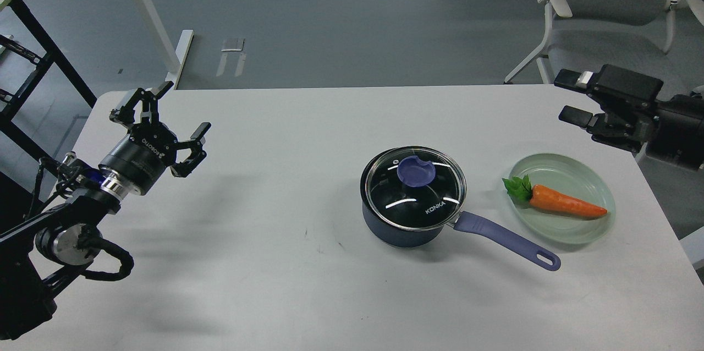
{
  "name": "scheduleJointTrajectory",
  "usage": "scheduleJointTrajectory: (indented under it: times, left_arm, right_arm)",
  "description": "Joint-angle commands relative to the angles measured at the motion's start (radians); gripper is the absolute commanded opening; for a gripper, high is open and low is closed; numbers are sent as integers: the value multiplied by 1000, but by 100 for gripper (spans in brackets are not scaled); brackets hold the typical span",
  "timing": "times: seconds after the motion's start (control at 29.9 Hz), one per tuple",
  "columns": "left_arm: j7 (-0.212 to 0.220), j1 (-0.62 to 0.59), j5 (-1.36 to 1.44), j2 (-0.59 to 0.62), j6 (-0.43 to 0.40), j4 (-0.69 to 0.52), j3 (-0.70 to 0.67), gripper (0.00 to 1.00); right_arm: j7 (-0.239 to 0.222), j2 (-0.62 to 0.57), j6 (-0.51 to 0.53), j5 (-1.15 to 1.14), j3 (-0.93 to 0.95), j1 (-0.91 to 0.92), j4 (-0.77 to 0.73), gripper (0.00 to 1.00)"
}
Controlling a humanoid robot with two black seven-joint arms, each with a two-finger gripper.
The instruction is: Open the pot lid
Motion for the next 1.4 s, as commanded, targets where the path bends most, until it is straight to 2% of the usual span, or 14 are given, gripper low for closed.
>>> scheduleJointTrajectory:
  times: [0.0,0.1,0.3,0.57,1.0,1.17,1.34,1.37]
  left_arm:
    - [0,0,7,2,0,-4,1,99]
    - [0,0,20,2,-2,-7,1,99]
    - [0,0,30,4,-4,-12,1,99]
    - [0,1,63,5,-10,-27,1,99]
    - [0,1,63,20,-4,-28,1,99]
    - [0,1,64,19,1,-41,3,99]
    - [0,3,66,17,1,-42,3,99]
    - [0,3,67,19,3,-42,3,99]
  right_arm:
    - [0,14,0,-278,-1,25,20,100]
    - [0,43,0,-518,-6,25,32,100]
    - [0,93,0,-773,-78,25,50,100]
    - [0,152,-1,-932,-181,25,64,100]
    - [0,231,-12,-1018,-232,23,52,96]
    - [0,228,-17,-1031,-241,25,52,91]
    - [0,222,-37,-1043,-242,26,41,75]
    - [0,221,-38,-1048,-242,26,38,69]
